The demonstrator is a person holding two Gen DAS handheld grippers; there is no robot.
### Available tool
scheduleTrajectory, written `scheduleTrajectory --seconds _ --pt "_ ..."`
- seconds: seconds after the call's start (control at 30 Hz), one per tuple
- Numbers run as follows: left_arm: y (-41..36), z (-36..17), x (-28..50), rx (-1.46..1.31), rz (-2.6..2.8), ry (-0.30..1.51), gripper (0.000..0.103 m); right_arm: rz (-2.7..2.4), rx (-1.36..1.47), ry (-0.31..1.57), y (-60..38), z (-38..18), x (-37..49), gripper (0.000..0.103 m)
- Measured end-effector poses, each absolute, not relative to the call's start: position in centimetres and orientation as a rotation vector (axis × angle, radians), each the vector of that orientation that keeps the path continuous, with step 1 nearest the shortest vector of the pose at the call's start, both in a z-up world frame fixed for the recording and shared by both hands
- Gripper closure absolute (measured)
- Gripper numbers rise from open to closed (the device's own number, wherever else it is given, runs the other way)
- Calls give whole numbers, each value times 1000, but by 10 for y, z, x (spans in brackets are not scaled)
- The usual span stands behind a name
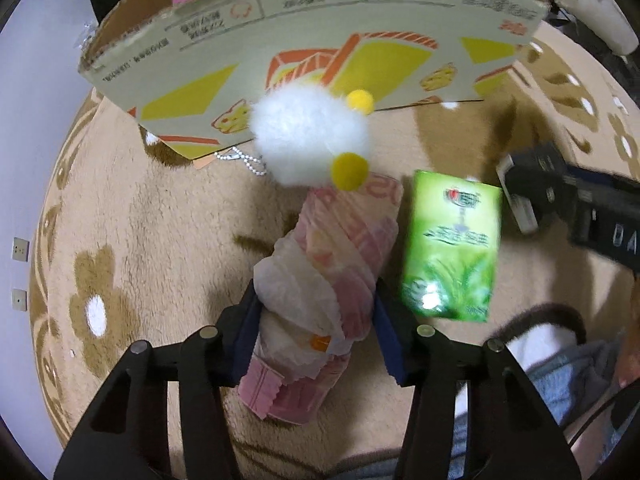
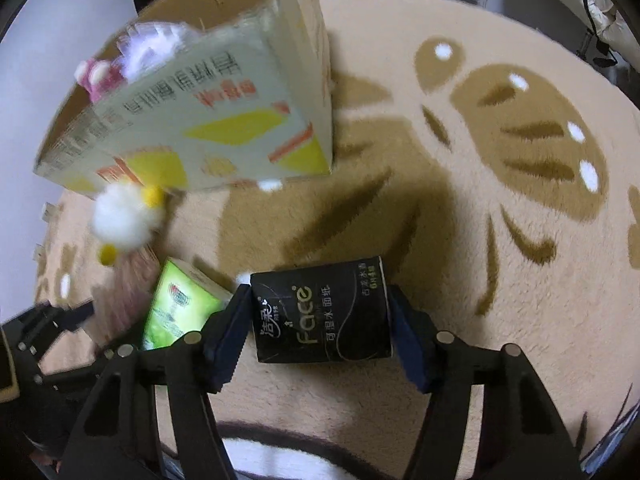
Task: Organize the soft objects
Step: 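Grasp the pink wrapped roll with the left tool while the right tool grasps the black Face tissue pack, then carry the pink roll over the box with the left tool while the right tool carries the black pack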
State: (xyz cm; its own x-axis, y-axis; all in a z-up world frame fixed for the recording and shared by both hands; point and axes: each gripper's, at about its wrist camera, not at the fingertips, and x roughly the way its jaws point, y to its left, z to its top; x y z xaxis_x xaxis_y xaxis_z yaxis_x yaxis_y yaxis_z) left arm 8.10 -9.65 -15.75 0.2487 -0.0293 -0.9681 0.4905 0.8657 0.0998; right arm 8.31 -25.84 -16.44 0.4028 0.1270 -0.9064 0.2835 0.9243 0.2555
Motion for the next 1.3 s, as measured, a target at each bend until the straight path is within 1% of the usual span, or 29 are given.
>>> scheduleTrajectory --seconds 0.1,0.27,0.4,0.57,0.73,1.07,1.3 --pt "-89 -145 69 405 -363 1235 53 -85 397 1038 -257 -142 77 34" --pt "-79 -116 57 339 -321 1152 53 -61 384 906 -258 -114 62 34" --pt "-63 -80 56 246 -280 1027 53 -36 355 782 -257 -82 58 34" --pt "-65 -45 58 200 -234 893 53 -17 297 627 -254 -51 52 34" --pt "-61 -21 58 189 -209 773 53 -9 275 581 -252 -35 52 34" --pt "-59 6 67 195 -229 613 53 -25 223 520 -255 -19 60 34" --pt "-57 14 82 170 -204 580 53 -37 152 473 -252 -3 74 34"
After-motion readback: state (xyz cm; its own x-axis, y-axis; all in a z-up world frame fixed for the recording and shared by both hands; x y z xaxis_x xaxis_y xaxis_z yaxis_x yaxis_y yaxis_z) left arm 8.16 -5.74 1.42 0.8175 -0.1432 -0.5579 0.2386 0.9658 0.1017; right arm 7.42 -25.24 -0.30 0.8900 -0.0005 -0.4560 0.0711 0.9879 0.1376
